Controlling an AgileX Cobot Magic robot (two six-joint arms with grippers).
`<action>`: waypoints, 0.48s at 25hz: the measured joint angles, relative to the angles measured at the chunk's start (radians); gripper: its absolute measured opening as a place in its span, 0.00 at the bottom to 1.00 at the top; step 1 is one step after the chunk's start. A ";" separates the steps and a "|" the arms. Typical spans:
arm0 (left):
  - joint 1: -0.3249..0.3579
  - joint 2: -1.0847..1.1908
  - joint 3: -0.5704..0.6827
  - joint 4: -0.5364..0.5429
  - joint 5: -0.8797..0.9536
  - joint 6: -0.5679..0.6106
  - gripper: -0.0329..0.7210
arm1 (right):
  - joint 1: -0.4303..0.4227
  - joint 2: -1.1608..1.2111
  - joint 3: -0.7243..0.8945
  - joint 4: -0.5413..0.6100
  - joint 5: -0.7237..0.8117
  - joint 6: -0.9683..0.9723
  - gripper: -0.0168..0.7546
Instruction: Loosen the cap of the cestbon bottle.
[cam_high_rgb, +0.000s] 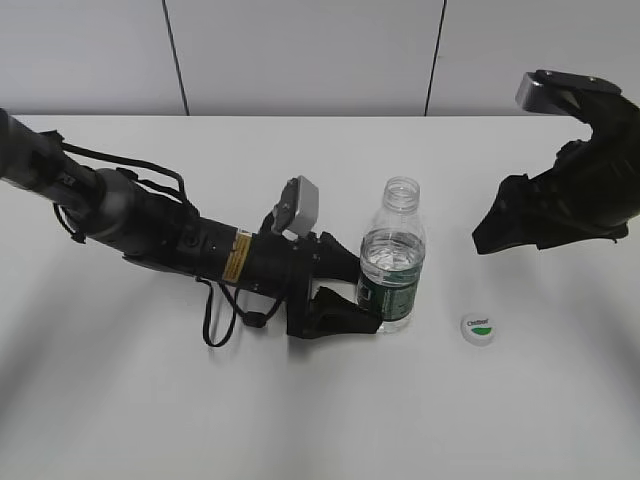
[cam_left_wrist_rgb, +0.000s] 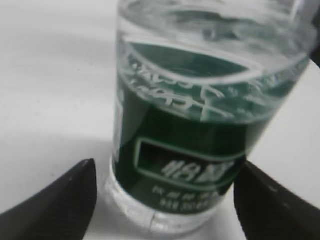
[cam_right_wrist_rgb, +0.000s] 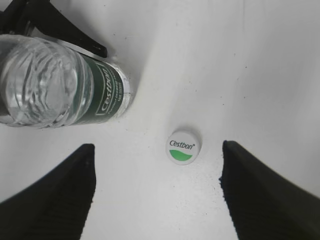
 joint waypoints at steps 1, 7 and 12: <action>0.012 -0.006 0.000 0.030 0.006 -0.016 0.91 | 0.000 -0.010 0.000 -0.001 0.001 0.000 0.79; 0.072 -0.073 0.000 0.163 0.047 -0.076 0.91 | 0.000 -0.041 0.000 -0.003 0.032 0.000 0.79; 0.109 -0.155 0.000 0.269 0.168 -0.156 0.90 | 0.000 -0.062 0.000 -0.005 0.066 0.000 0.79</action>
